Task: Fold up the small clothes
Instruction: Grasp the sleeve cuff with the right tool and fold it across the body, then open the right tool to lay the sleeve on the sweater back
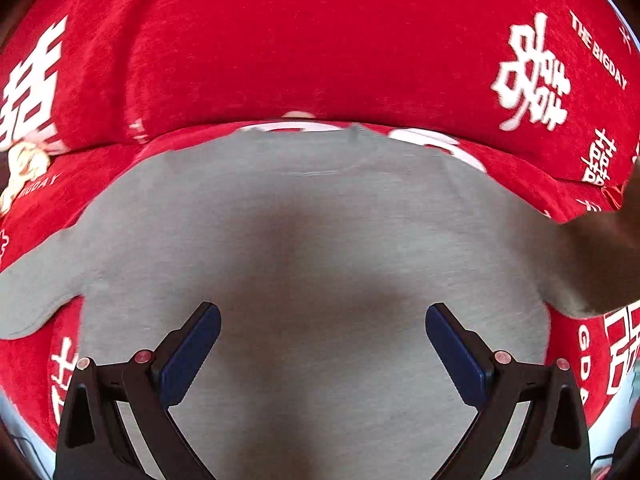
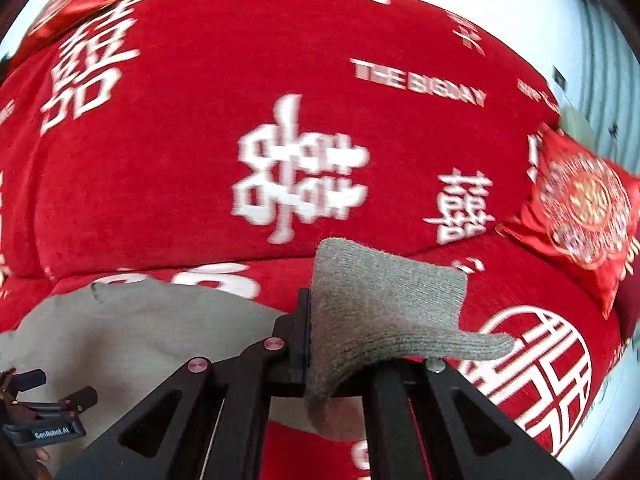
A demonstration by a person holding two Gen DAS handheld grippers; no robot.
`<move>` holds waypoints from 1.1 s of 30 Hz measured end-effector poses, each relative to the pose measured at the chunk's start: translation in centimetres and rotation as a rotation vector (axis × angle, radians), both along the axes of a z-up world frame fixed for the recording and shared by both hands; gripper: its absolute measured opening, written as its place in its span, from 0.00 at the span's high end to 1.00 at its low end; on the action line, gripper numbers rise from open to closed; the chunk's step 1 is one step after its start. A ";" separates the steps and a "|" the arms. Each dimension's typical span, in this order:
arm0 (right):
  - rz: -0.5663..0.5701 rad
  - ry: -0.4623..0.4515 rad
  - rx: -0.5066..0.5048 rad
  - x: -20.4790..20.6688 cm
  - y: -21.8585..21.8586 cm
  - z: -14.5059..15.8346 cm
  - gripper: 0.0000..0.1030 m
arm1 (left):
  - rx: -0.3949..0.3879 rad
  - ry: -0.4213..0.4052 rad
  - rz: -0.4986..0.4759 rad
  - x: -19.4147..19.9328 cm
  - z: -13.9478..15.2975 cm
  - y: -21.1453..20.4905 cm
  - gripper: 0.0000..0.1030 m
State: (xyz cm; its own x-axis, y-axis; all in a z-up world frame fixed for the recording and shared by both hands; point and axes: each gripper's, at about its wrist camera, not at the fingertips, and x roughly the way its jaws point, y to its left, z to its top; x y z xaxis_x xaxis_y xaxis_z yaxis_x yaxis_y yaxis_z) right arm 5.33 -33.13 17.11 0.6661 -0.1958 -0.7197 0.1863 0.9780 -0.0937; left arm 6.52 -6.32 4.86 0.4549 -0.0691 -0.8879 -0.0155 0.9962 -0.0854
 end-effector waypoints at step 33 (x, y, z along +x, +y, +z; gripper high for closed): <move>0.409 0.234 -0.270 0.8 31.1 -12.3 0.96 | -0.148 -0.038 0.310 -6.4 -2.2 21.9 0.00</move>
